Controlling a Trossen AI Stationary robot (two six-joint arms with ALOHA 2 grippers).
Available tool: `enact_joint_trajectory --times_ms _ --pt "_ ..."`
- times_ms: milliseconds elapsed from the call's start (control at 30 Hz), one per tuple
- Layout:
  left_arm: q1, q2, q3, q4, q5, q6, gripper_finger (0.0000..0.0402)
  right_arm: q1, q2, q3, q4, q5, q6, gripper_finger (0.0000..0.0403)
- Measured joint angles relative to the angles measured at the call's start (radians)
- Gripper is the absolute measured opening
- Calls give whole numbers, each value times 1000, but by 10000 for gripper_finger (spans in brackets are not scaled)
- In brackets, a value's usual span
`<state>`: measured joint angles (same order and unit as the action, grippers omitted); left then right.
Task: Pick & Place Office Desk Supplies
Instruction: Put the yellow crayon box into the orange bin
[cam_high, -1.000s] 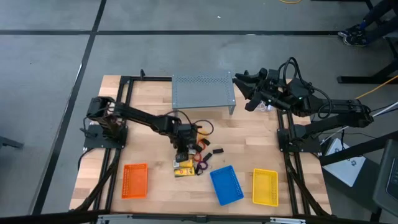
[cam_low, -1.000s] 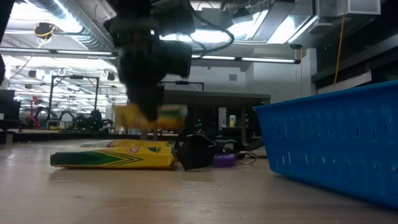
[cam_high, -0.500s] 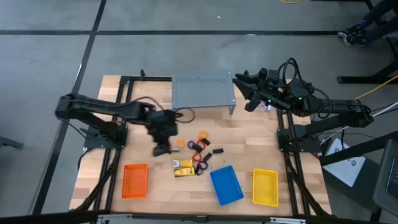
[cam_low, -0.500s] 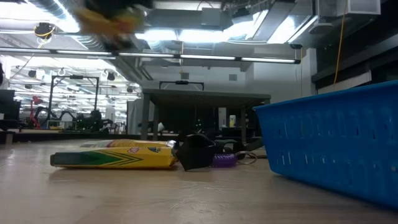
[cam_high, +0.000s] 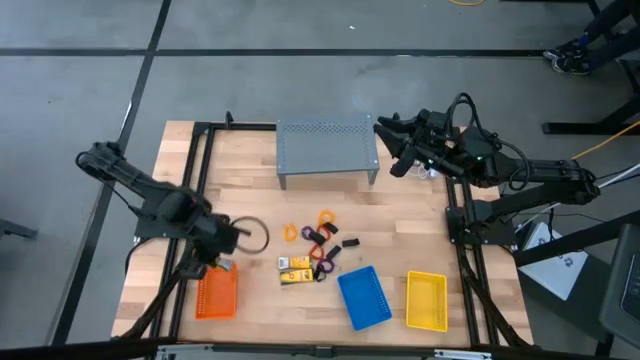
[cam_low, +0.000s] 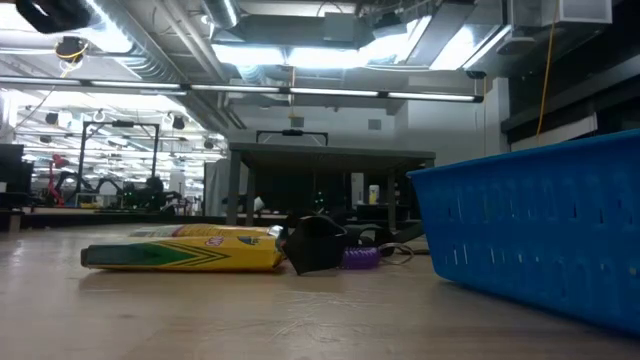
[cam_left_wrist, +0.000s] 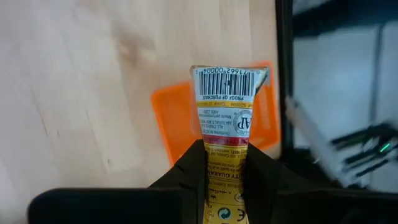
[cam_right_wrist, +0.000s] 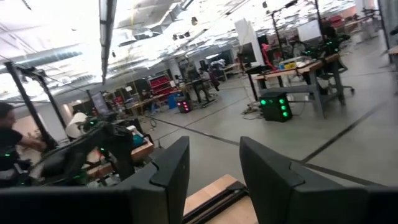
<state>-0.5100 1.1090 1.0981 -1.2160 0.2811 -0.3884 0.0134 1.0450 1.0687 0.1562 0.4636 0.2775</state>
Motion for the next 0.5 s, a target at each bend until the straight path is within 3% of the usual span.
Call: enact_joint_trajectory --times_ms 300,500 --pt "-200 132 0 -41 -100 174 63 0 36 0 4 33 35 143" --pt "-301 243 -31 -1 -81 311 63 0 52 0 8 53 56 143"
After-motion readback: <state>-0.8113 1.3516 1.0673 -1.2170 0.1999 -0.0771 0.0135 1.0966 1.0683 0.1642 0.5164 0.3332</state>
